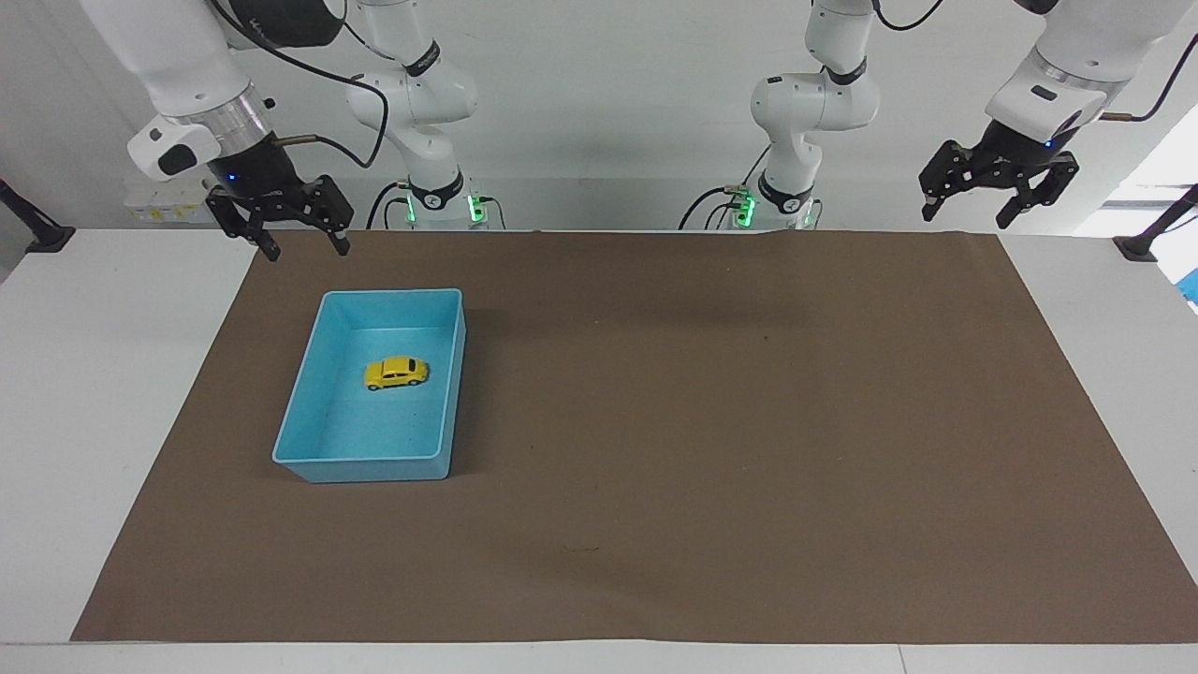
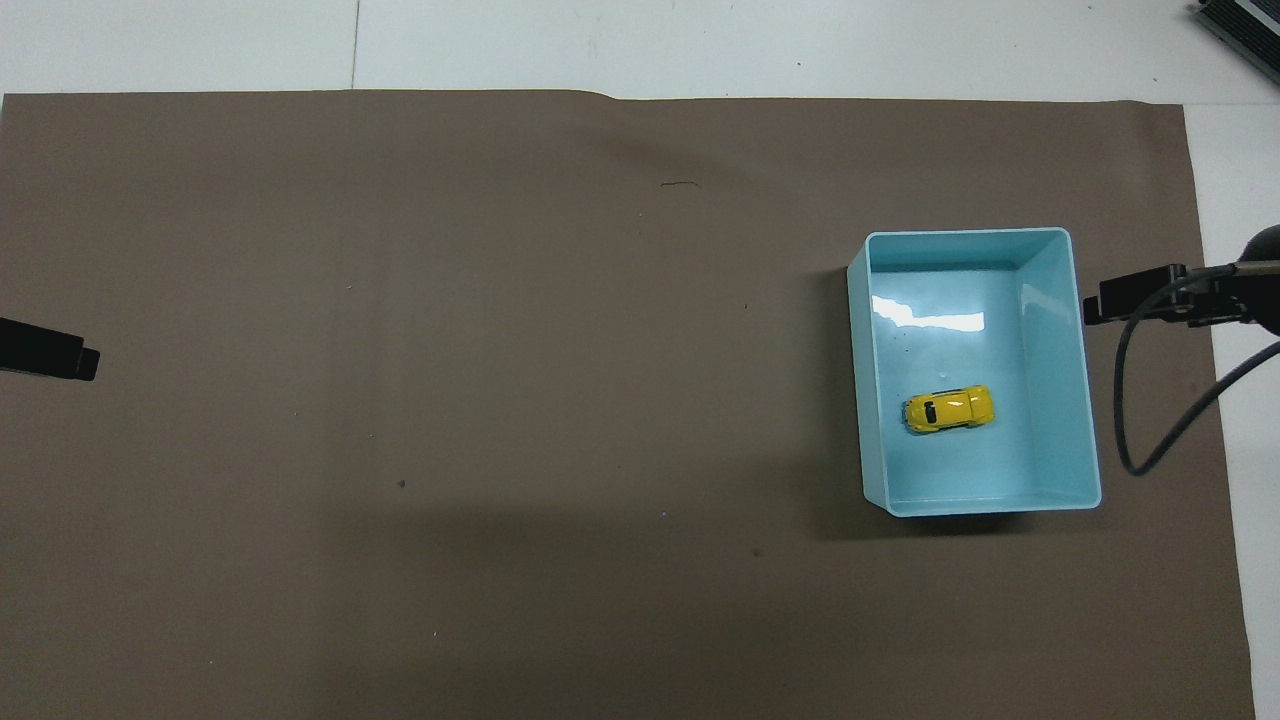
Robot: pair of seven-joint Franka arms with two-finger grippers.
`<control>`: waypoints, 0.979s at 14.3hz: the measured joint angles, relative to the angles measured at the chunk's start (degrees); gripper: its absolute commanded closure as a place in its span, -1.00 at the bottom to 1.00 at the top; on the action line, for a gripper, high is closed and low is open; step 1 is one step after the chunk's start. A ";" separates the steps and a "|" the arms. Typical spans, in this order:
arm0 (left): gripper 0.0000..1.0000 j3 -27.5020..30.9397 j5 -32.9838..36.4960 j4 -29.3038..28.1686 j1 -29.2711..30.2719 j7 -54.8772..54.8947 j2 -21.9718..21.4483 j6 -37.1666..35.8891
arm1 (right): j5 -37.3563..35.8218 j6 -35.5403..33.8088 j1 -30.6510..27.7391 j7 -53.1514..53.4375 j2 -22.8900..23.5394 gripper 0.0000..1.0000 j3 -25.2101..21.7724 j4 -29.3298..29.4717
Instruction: Wind up and store yellow beetle car
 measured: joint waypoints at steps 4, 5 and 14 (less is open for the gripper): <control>-1.00 0.00 0.00 0.00 0.00 0.00 0.00 0.00 | -3.16 -2.72 1.01 0.00 0.16 -1.00 0.66 0.98; -1.00 0.00 0.00 0.00 0.00 0.00 0.00 0.00 | -3.48 -2.99 1.06 0.00 0.16 -1.00 0.67 0.99; -1.00 -0.01 0.00 0.00 0.00 -0.10 0.00 -1.72 | -3.88 -3.15 0.63 0.00 0.16 -1.00 0.57 1.00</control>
